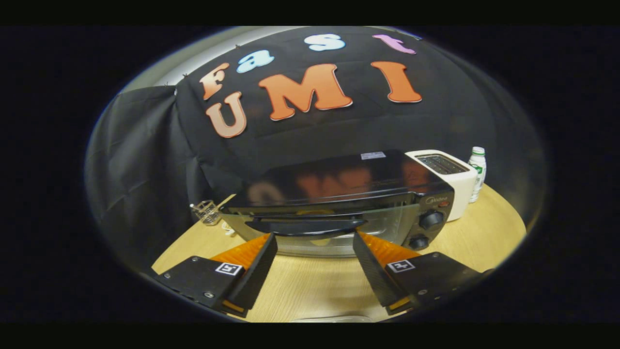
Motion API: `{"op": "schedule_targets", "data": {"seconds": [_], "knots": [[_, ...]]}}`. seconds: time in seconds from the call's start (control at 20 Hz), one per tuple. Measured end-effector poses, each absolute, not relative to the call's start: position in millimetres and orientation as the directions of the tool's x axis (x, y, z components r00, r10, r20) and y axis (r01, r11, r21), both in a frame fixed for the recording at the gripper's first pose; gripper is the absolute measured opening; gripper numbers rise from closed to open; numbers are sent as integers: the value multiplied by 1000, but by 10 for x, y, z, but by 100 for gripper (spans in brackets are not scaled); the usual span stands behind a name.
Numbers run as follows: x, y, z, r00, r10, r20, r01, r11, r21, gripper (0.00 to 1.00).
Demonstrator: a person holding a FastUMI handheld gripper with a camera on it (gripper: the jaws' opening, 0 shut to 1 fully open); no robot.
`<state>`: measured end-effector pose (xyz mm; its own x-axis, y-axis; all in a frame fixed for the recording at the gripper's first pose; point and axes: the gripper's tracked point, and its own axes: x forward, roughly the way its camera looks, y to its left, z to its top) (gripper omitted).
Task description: Open the toaster oven, put the food inside, and close the toaster oven door.
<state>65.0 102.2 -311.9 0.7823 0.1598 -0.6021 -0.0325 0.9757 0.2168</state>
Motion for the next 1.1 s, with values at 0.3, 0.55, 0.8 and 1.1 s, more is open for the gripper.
{"op": "schedule_targets", "data": {"seconds": [0.3, 0.55, 0.8, 1.1], "knots": [[628, 1156, -3006, 797, 192, -573, -56, 968, 246, 90], [485, 1024, -2242, 891, 186, -414, -91, 967, 237, 90], [306, 813, -1370, 963, 146, -226, -118, 984, 130, 90], [32, 708, -630, 985, 157, -77, -150, 984, 94, 91]]}}
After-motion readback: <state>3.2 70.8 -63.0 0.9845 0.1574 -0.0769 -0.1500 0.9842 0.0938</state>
